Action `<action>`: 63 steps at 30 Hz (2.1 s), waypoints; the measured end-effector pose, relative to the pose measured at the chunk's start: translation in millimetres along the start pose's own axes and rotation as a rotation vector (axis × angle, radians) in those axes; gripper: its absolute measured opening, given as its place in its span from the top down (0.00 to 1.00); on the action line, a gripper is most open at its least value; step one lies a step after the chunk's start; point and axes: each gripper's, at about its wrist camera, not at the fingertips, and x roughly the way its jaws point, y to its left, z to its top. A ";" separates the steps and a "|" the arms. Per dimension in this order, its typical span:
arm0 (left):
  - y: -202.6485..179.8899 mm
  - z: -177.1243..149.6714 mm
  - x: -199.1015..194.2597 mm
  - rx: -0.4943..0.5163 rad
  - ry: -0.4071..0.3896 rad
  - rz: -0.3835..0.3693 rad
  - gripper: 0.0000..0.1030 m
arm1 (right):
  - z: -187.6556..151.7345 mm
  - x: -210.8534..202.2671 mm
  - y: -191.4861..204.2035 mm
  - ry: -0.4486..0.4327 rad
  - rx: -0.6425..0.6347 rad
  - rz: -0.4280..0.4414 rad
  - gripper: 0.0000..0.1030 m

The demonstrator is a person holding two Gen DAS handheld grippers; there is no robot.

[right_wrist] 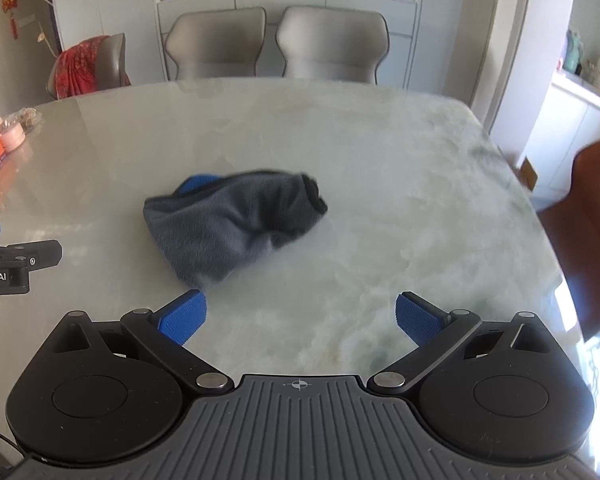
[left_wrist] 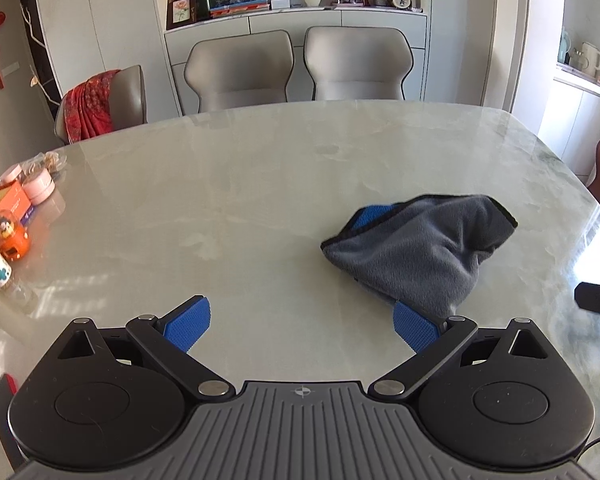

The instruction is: Fold towel

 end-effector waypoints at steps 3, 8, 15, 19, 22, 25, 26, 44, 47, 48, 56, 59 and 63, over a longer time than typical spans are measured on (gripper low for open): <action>2.7 9.5 6.1 0.003 -0.005 0.002 0.03 | 12.9 0.4 -2.5 -0.075 -0.038 0.030 0.05; 8.2 18.5 20.0 0.003 0.000 -0.012 0.03 | 34.7 14.3 -4.5 -0.120 -0.102 0.096 0.53; 22.4 23.0 43.9 0.010 0.017 -0.072 0.03 | 54.8 70.9 -16.4 -0.020 -0.136 0.154 0.77; 28.3 29.2 55.9 0.029 0.004 -0.074 0.03 | 61.8 102.1 -23.9 0.048 -0.181 0.164 0.76; 31.0 36.0 62.0 0.062 -0.024 -0.086 0.03 | 64.4 119.8 -28.8 0.075 -0.190 0.161 0.76; 30.8 42.7 66.9 0.099 -0.042 -0.106 0.03 | 66.6 134.8 -33.1 0.102 -0.188 0.186 0.76; 30.5 44.5 68.3 0.108 -0.046 -0.113 0.03 | 66.8 140.9 -34.2 0.121 -0.187 0.193 0.75; 13.8 62.6 82.4 0.320 -0.071 -0.280 0.03 | 78.6 150.5 -13.0 0.102 -0.381 0.372 0.92; 8.4 65.0 79.7 0.411 -0.083 -0.352 0.03 | 83.1 131.3 -6.5 0.074 -0.434 0.474 0.93; 5.8 65.8 78.6 0.462 -0.089 -0.382 0.03 | 83.3 122.8 -2.8 0.068 -0.466 0.523 0.94; -28.7 62.4 81.9 0.895 -0.156 -0.528 0.05 | 64.6 99.4 14.3 0.099 -0.633 0.612 0.94; -41.1 62.2 87.5 1.048 -0.180 -0.603 0.08 | 61.0 92.6 12.5 0.078 -0.644 0.614 0.94; -62.2 68.6 103.3 1.192 -0.164 -0.684 0.13 | 64.7 85.5 5.6 0.067 -0.648 0.628 0.94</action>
